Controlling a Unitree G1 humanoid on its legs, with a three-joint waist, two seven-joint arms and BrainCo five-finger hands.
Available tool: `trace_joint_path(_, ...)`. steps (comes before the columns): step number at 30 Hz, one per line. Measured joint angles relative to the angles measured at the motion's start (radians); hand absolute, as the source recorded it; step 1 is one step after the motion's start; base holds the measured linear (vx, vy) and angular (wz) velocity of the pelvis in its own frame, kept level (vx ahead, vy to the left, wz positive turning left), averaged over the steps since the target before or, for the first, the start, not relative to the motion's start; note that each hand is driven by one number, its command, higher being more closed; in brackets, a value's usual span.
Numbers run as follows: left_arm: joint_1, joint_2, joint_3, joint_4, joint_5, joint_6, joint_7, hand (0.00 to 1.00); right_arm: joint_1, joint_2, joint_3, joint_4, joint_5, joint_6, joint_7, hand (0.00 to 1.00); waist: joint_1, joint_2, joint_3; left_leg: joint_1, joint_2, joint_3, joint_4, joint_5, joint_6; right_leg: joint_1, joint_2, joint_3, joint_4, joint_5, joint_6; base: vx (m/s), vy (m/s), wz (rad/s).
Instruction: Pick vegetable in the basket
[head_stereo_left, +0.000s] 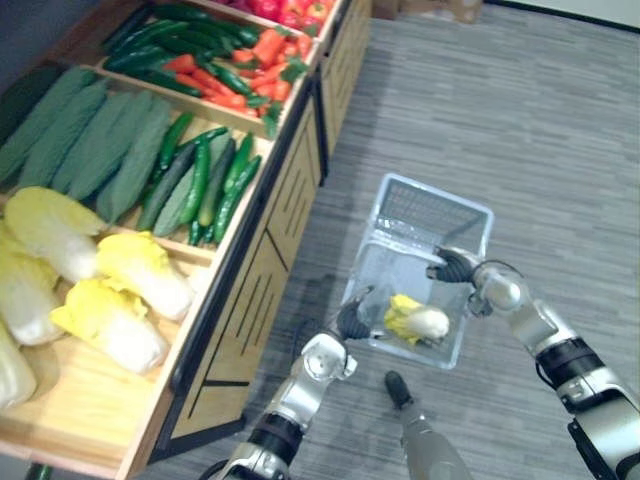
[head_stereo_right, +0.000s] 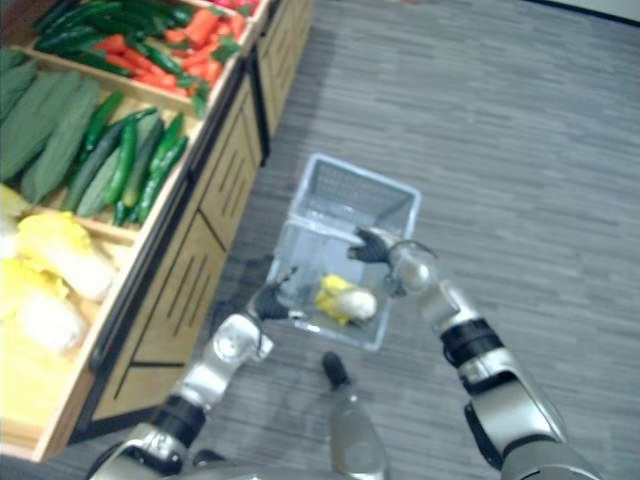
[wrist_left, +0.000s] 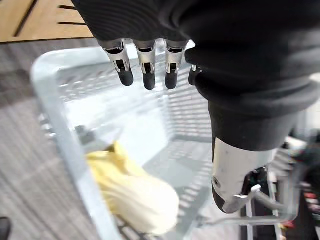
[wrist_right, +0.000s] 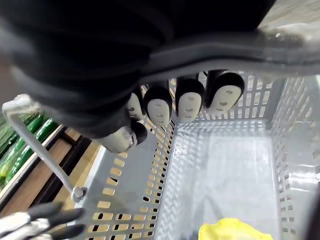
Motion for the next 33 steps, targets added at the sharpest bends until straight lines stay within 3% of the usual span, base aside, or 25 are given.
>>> trace_joint_path(2,0.073,0.129,-0.050,-0.156,-0.157,-0.050,-0.098,0.00,0.076,-0.020,-0.021,0.009,0.007,-0.003,0.000,1.00,0.017,0.013,-0.010,0.002,0.001,-0.040,-0.002,-0.002,0.001,0.035,-0.015,-0.037,0.000,-0.015,0.004,-0.07,0.040,0.54)
trace_joint_path(7,0.265,0.410,-0.066,-0.339,-0.512,-0.107,-0.212,0.00,0.187,0.002,-0.105,0.166,0.029,-0.025,-0.028,1.00,0.046,0.032,-0.063,-0.056,-0.011,-0.159,-0.007,0.002,0.012,0.062,-0.065,-0.147,0.000,-0.037,0.015,-0.04,0.039,0.64)
trace_joint_path(9,0.341,0.457,-0.027,-0.370,-0.641,-0.128,-0.240,0.00,0.218,0.030,-0.156,0.247,0.029,-0.027,-0.070,1.00,0.052,0.031,-0.095,-0.096,-0.014,-0.221,-0.007,0.008,0.019,0.068,-0.083,-0.205,-0.004,-0.039,0.016,-0.02,0.024,0.95)
trace_joint_path(11,0.418,0.451,0.045,-0.381,-0.768,-0.156,-0.248,0.00,0.297,0.069,-0.250,0.318,0.029,-0.030,-0.122,1.00,0.069,0.025,-0.128,-0.142,-0.018,-0.320,-0.007,0.019,0.034,0.103,-0.106,-0.298,-0.015,-0.048,0.012,-0.01,0.028,1.20)
trace_joint_path(13,0.473,0.422,0.124,-0.376,-0.814,-0.173,-0.247,0.00,0.344,0.099,-0.314,0.359,0.027,-0.033,-0.163,1.00,0.081,0.017,-0.154,-0.182,-0.022,-0.391,-0.007,0.027,0.044,0.119,-0.119,-0.363,-0.015,-0.060,0.011,-0.01,0.019,1.11)
trace_joint_path(14,0.493,0.390,0.175,-0.359,-0.813,-0.175,-0.238,0.00,0.371,0.107,-0.353,0.392,0.027,-0.041,-0.177,1.00,0.095,0.012,-0.164,-0.205,-0.028,-0.440,-0.007,0.034,0.054,0.136,-0.129,-0.408,-0.015,-0.069,0.009,-0.02,0.015,1.13)
trace_joint_path(18,0.531,0.248,0.333,-0.278,-0.790,-0.188,-0.168,0.00,0.446,0.176,-0.527,0.486,0.032,-0.043,-0.245,1.00,0.104,-0.003,-0.194,-0.256,-0.064,-0.591,-0.007,0.033,0.073,0.195,-0.166,-0.553,0.005,-0.112,0.009,-0.04,0.040,1.20)
trace_joint_path(20,0.525,0.135,0.468,-0.166,-0.745,-0.196,-0.121,0.00,0.468,0.218,-0.614,0.561,0.036,-0.043,-0.274,1.00,0.123,-0.014,-0.227,-0.293,-0.089,-0.660,-0.007,0.033,0.074,0.199,-0.184,-0.608,0.008,-0.133,0.008,-0.02,0.045,0.78)
trace_joint_path(22,0.483,0.017,0.627,-0.044,-0.668,-0.189,-0.030,0.00,0.484,0.247,-0.682,0.603,0.036,-0.036,-0.299,1.00,0.139,-0.021,-0.244,-0.325,-0.109,-0.719,-0.007,0.033,0.074,0.204,-0.195,-0.655,0.005,-0.136,0.007,-0.01,0.040,0.66)
trace_joint_path(24,0.419,-0.070,0.852,0.145,-0.510,-0.161,0.112,0.00,0.500,0.282,-0.728,0.604,0.039,-0.018,-0.326,1.00,0.153,-0.025,-0.246,-0.339,-0.122,-0.759,-0.007,0.037,0.080,0.220,-0.203,-0.695,0.003,-0.140,0.007,0.00,0.030,0.48)
trace_joint_path(29,0.387,-0.079,1.132,0.518,-0.292,-0.099,0.334,0.00,0.510,0.378,-0.763,0.604,0.067,-0.017,-0.357,1.00,0.153,-0.057,-0.266,-0.340,-0.132,-0.774,-0.007,0.042,0.097,0.242,-0.209,-0.726,0.000,-0.148,0.004,0.03,-0.001,0.17)
trace_joint_path(33,0.391,-0.084,1.165,0.729,-0.266,-0.064,0.377,0.00,0.509,0.425,-0.772,0.627,0.076,-0.016,-0.357,1.00,0.148,-0.071,-0.273,-0.340,-0.146,-0.784,-0.007,0.034,0.100,0.256,-0.218,-0.738,-0.011,-0.153,0.006,0.05,-0.007,0.10)
